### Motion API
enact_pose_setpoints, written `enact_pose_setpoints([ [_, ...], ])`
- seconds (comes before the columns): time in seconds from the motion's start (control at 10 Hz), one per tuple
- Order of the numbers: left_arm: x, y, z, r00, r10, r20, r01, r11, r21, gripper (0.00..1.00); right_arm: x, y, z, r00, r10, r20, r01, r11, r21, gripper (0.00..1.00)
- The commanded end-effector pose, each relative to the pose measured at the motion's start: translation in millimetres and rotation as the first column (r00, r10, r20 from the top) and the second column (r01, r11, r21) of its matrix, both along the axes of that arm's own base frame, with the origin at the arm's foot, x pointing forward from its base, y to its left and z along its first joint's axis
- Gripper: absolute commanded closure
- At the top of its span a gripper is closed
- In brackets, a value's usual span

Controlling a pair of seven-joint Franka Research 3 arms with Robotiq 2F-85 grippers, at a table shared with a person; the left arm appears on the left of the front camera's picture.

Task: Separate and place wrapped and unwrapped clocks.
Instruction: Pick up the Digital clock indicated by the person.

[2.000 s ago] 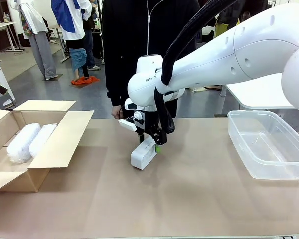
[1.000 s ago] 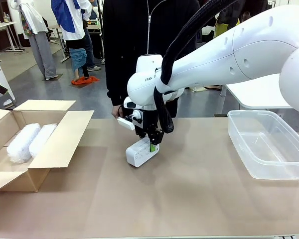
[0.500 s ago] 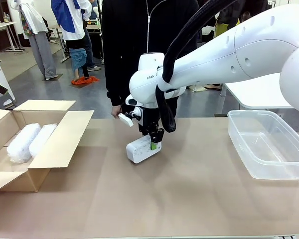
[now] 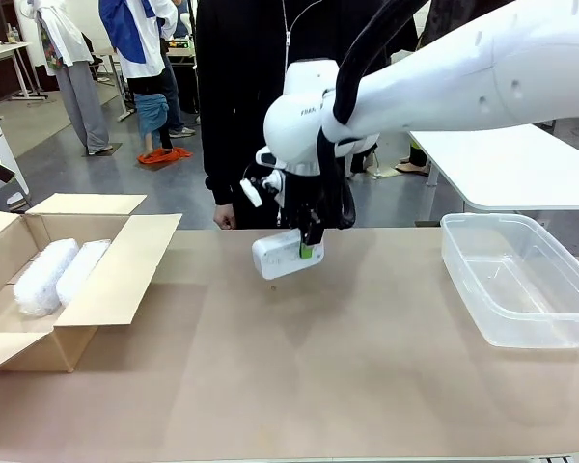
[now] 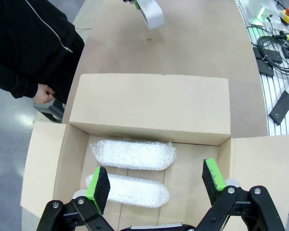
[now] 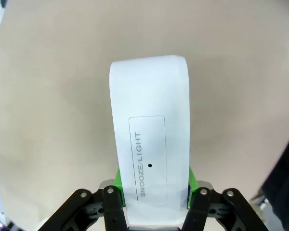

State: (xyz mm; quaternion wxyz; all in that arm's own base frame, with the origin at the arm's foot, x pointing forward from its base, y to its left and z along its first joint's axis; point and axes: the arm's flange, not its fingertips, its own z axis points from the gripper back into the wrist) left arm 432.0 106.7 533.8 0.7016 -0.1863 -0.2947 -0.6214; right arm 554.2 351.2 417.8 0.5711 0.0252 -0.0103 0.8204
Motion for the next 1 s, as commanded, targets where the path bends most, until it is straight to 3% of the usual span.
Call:
enact_pose_setpoints([
  [0.0,-0.2,0.4,0.2,1.0,-0.008,0.007,0.008,1.0,-0.011,0.0,-4.6,-8.1,34.3,0.996,-0.083,0.013,0.083,0.996,-0.017,1.0],
  [0.1,-0.2,0.4,0.2,1.0,-0.008,0.007,0.008,1.0,-0.011,0.0,-7.5,-11.1,57.4,0.992,-0.124,0.017,0.124,0.992,-0.008,1.0],
  [0.2,-0.2,0.4,0.2,1.0,-0.008,0.007,0.008,1.0,-0.011,0.0,-8.7,-13.2,76.4,0.987,-0.155,0.04,0.155,0.988,-0.008,0.68],
  [0.3,-0.2,0.4,0.2,1.0,-0.008,0.007,0.008,1.0,-0.011,0.0,-10.7,-15.4,95.2,0.98,-0.189,0.058,0.19,0.982,-0.006,0.68],
  [0.4,-0.2,0.4,0.2,1.0,-0.008,0.007,0.008,1.0,-0.011,0.0,-11.4,-18.4,111.9,0.969,-0.234,0.075,0.235,0.972,-0.003,0.88],
  [0.5,-0.2,0.4,0.2,1.0,-0.008,0.007,0.008,1.0,-0.011,0.0,-12.6,-22.1,127.7,0.95,-0.301,0.085,0.301,0.953,0.013,0.68],
  [0.6,-0.2,0.4,0.2,1.0,-0.008,0.007,0.008,1.0,-0.011,0.0,-13.1,-26.2,137.9,0.94,-0.329,0.094,0.327,0.944,0.039,1.0],
  [0.7,-0.2,0.4,0.2,1.0,-0.008,0.007,0.008,1.0,-0.011,0.0,-11.8,-29.9,143.2,0.932,-0.349,0.096,0.344,0.937,0.057,0.88],
  [0.8,-0.2,0.4,0.2,1.0,-0.008,0.007,0.008,1.0,-0.011,0.0,-10.1,-32.2,144.6,0.927,-0.362,0.094,0.358,0.932,0.06,1.0],
  [0.9,-0.2,0.4,0.2,1.0,-0.008,0.007,0.008,1.0,-0.011,0.0,-8.1,-34.0,144.7,0.921,-0.377,0.094,0.373,0.926,0.056,1.0],
])
